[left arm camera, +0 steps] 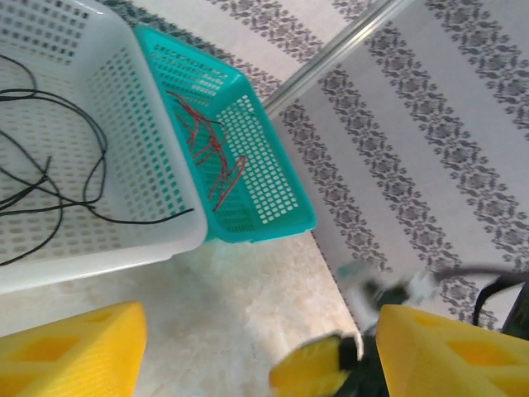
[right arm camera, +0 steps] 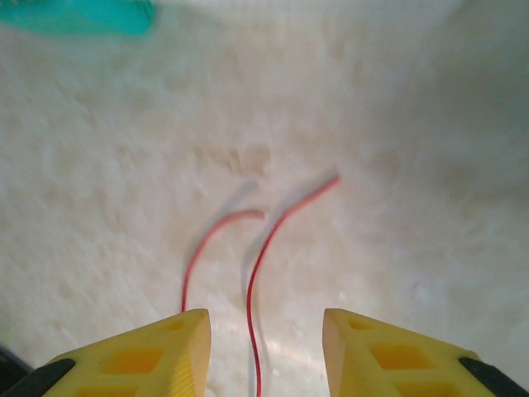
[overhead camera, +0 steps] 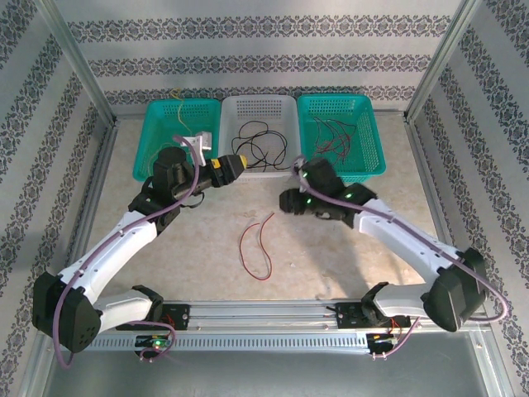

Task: Untangle the cables
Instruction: Pick up the cable from the center of the table.

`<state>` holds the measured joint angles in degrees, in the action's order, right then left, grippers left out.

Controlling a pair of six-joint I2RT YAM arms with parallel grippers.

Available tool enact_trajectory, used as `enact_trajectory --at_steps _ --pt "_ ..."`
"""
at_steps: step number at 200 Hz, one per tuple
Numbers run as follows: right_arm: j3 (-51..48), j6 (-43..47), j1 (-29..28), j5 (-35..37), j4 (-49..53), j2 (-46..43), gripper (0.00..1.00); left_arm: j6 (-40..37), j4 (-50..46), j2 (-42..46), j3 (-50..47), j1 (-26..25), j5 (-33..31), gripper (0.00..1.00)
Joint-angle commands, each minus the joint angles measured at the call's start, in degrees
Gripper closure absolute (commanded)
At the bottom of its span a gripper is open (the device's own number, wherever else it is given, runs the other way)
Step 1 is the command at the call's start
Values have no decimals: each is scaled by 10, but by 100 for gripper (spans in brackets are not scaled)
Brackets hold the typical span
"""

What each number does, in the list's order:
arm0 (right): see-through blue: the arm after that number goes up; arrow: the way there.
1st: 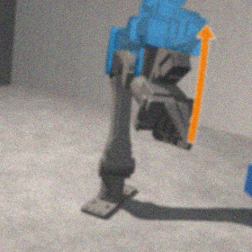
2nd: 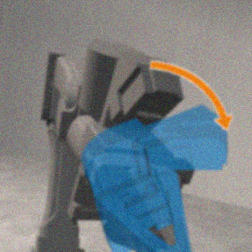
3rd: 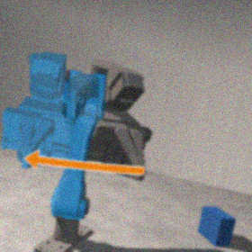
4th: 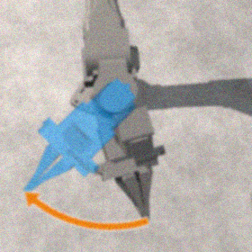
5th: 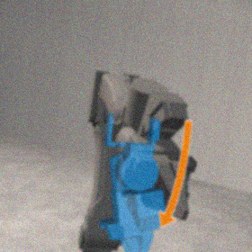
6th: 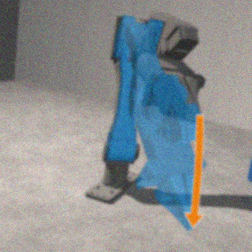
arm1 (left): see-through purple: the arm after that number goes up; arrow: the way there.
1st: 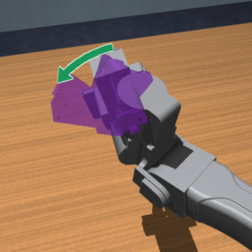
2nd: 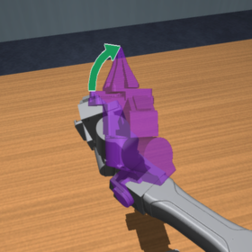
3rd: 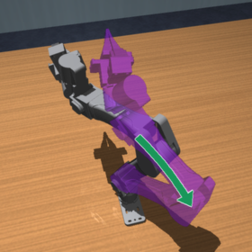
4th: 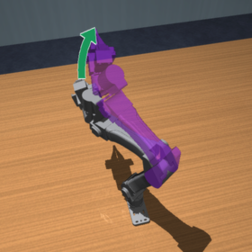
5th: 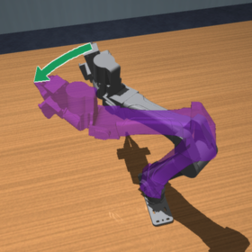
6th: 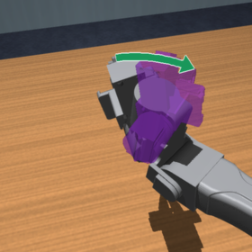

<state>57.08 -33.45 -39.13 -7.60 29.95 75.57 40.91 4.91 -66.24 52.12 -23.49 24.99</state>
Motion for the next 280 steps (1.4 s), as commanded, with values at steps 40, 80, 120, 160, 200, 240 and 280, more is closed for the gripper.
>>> enact_trajectory --at_steps 40,80,120,160,200,240,280 --pt "24 -109 -107 20 -18 155 60 -22 -125 28 -2 15 -143 30" --pt "98 -128 -119 39 60 248 65 6 -121 69 -41 50 -149 31" --pt "129 -115 -124 43 91 293 65 3 -115 72 -44 61 -125 32" --pt "146 -119 -131 33 110 331 67 11 -98 66 -49 65 -121 32" --pt "151 -119 -132 32 113 345 81 11 -100 62 -45 69 -115 32" --pt "144 -112 -132 37 102 328 100 13 -98 57 -37 70 -110 31" --pt "107 -94 -132 76 64 241 100 17 -87 43 -19 70 -89 31"
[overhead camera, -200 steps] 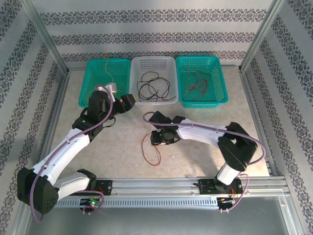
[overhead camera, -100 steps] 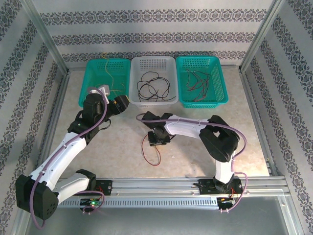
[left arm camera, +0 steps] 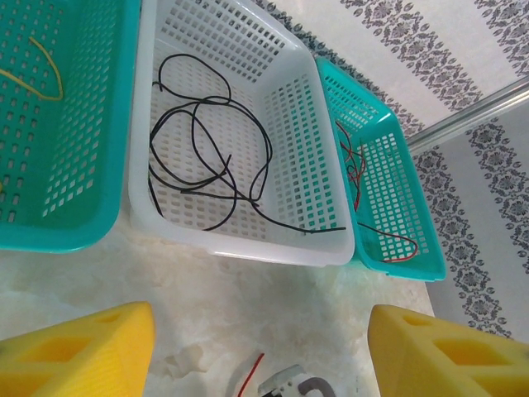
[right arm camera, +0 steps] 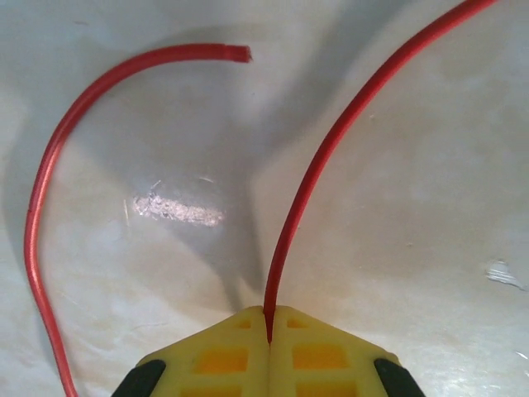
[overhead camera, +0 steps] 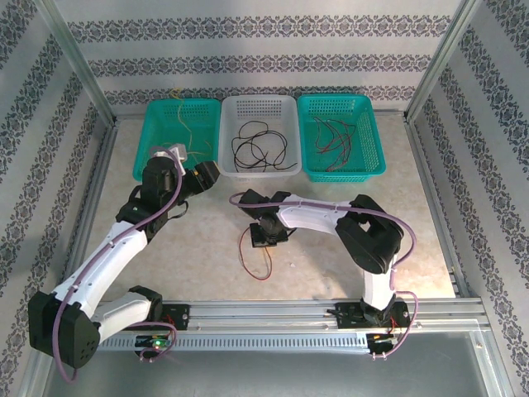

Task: Untangle the cables
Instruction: Pick up the cable from the center of the table.

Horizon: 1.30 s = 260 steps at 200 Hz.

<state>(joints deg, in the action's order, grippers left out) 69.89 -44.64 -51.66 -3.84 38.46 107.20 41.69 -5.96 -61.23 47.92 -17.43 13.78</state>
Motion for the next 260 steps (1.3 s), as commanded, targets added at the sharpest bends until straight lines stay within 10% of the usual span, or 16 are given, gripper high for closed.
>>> enact_trajectory --at_steps 1,129,260 --pt "-22 19 -6 39 -22 -78 100 9 22 -8 23 10 25 31" --pt "-81 76 16 132 -118 -449 100 55 265 -142 122 -57 286 25" --pt "-14 81 209 -20 -108 -553 100 -90 203 -234 255 -184 329 14"
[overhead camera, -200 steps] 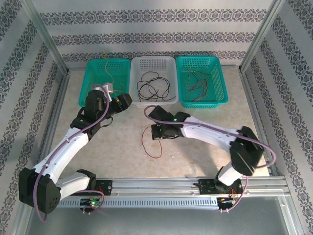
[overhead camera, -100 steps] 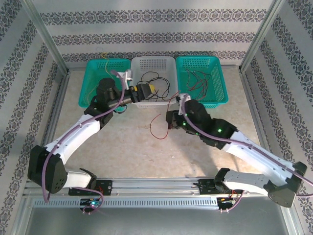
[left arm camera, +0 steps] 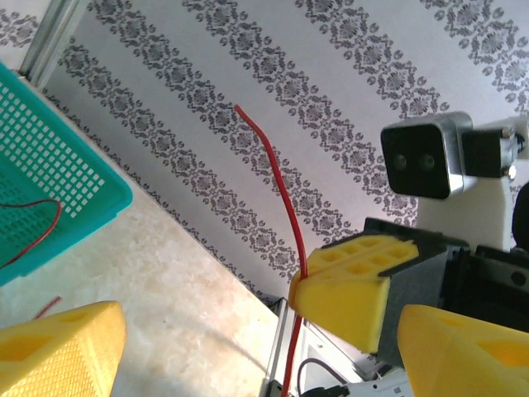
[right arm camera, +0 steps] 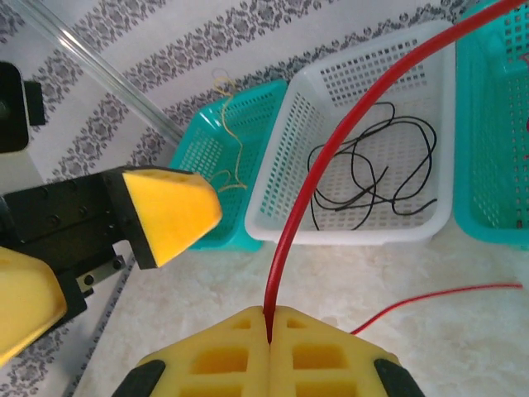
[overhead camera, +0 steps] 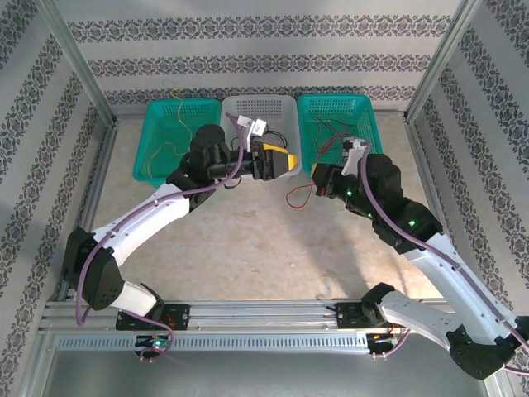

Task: Untangle the cables
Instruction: Pick up the cable from the center of the table, then place the cable in the container.

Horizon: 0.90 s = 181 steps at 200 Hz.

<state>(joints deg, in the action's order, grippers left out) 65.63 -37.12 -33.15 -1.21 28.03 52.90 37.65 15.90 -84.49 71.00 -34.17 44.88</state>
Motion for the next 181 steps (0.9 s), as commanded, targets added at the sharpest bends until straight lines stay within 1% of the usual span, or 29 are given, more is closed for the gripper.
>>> enact_trajectory --at_steps 1,48,73,99,122,149,181 --pt "30 6 25 -47 -3 -10 100 -51 -17 -2 24 -17 17 13" --pt "62 2 60 -86 -3 -6 100 -100 -60 -8 39 -40 26 10" --pt "72 -3 77 -109 -6 0 100 -124 -65 -1 42 -46 26 9" --pt "77 -14 85 -131 -16 8 100 -146 -72 4 42 -48 19 7" --pt "78 -25 87 -144 -30 16 100 -153 -77 -6 50 -54 25 7" --pt "79 -40 88 -155 -54 22 100 -154 -75 -22 58 -68 39 8" --pt "93 -47 92 -162 -67 34 100 -155 -85 -36 58 -77 49 14"
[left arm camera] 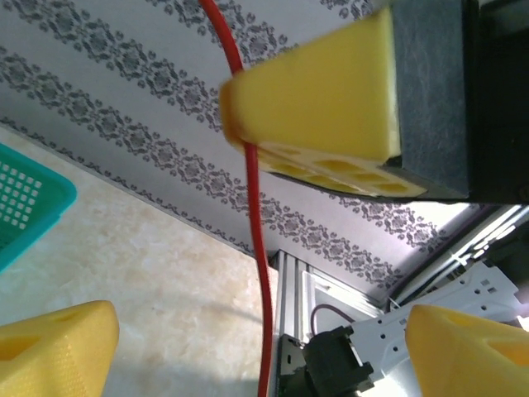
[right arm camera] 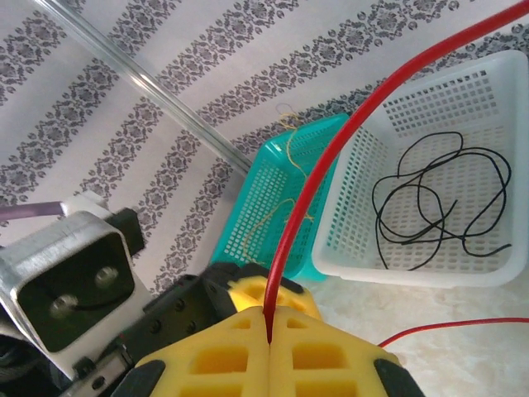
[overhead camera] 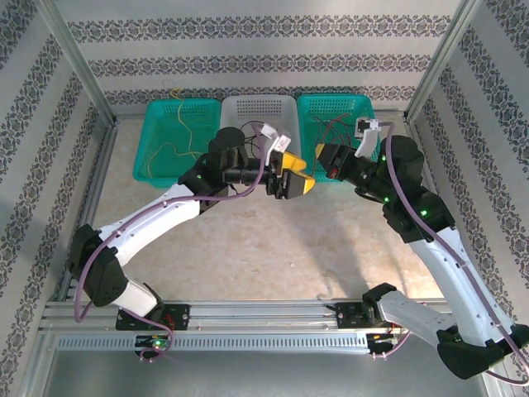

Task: Untangle the cables
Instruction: Place the cable in the container.

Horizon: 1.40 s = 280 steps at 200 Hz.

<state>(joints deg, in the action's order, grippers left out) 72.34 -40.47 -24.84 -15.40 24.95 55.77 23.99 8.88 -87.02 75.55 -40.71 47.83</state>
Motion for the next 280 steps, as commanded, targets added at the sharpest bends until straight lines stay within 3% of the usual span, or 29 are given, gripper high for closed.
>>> enact_trajectory --at_steps 1,34,81,90,104,113,142,148,160,193,223,262,280 --pt "27 -14 9 -20 -36 6 100 -18 -15 -11 12 -11 19 15" --pt "48 -16 11 -28 -45 20 100 -15 -28 -13 6 -12 15 42" --pt "38 -23 13 -25 -47 21 100 -19 -9 8 -10 -12 -29 100" --pt "30 -24 13 -20 -47 17 91 -18 0 14 -15 -12 -39 100" --pt "15 -28 13 -17 -47 10 67 -18 7 22 -22 -12 -51 100" --pt "3 -31 13 -19 -47 6 57 -20 8 26 -25 -12 -52 100" --pt "-37 -45 9 -43 -55 4 50 -29 -10 29 -24 -12 -53 100" --pt "-42 -45 6 -47 -57 5 42 -30 -13 29 -25 -12 -53 100" --pt "-46 -41 -3 -50 -52 8 40 -30 -13 30 -27 -12 -53 100" --pt "-42 -32 -17 -45 -47 23 43 -27 -13 30 -26 -12 -44 100" --pt "-27 -24 -21 -45 -46 44 52 -27 -19 29 -23 -12 -39 100" --pt "-14 -19 -21 -41 -45 59 85 -31 -31 31 -25 -12 -39 100" --pt "-11 -13 -21 -39 -46 57 96 -31 -32 32 -29 -12 -48 100"
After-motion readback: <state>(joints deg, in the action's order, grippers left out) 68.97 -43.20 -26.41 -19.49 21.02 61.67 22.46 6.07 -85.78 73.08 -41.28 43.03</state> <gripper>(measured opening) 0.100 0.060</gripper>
